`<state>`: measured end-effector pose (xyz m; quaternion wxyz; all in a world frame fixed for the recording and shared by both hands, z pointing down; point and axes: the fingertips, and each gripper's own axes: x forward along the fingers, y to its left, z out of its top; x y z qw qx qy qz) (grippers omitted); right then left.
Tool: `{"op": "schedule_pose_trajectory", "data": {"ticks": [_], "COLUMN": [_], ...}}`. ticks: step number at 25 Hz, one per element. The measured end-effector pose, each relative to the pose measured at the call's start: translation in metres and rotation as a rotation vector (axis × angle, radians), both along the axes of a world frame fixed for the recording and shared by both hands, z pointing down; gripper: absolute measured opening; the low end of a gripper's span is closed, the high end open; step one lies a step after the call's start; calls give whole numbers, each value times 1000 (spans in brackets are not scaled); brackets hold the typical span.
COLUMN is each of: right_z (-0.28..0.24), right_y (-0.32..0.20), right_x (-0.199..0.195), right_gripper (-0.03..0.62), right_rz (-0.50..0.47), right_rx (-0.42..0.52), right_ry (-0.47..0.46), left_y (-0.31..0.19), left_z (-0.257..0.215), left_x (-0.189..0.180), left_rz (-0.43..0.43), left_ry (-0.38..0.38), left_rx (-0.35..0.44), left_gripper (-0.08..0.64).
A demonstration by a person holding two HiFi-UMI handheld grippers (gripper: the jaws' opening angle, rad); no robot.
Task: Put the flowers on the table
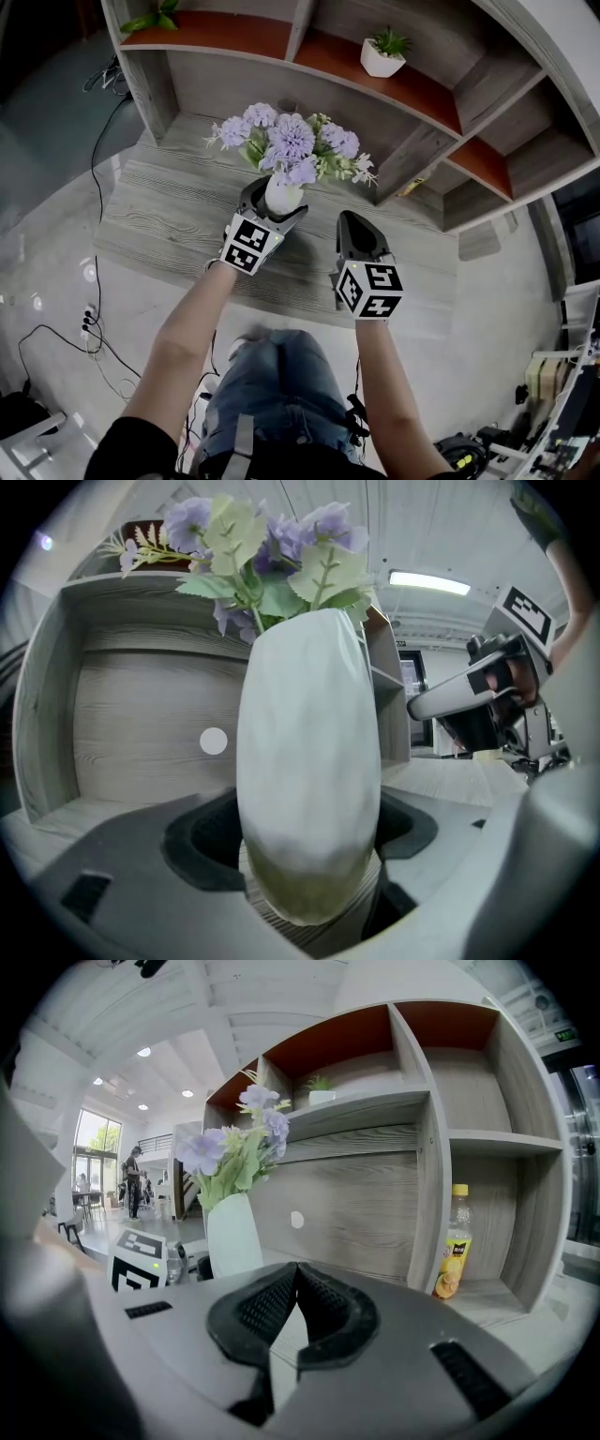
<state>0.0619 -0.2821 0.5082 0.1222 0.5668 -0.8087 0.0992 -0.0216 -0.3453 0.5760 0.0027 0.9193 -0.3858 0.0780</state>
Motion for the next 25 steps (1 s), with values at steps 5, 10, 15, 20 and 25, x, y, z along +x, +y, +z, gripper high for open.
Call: {"op": "schedule_pose_trajectory", "data": {"ticks": [5, 10, 15, 20, 25], "right_z": [-6, -2, -7, -11, -32], "right_y": [11, 11, 15, 21, 29], "right_x": [7, 5, 12, 11, 13], "right_gripper": [15, 15, 15, 15, 15], "right_rz": [-3, 2, 1, 1, -9], "right_rx": [2, 2, 2, -13, -17], "right_ry": [-3, -5, -7, -8, -5], "left_y": [4, 1, 3, 13, 30], "left_z": [-5, 0, 1, 1, -10], "left_x": [6, 2, 4, -7, -12], "left_rz": [-9, -6, -26, -56, -73], "left_ry": [10, 3, -26, -31, -49], "left_rx": [4, 5, -11, -61, -94], "left_gripper": [382, 382, 386, 470, 480]}}
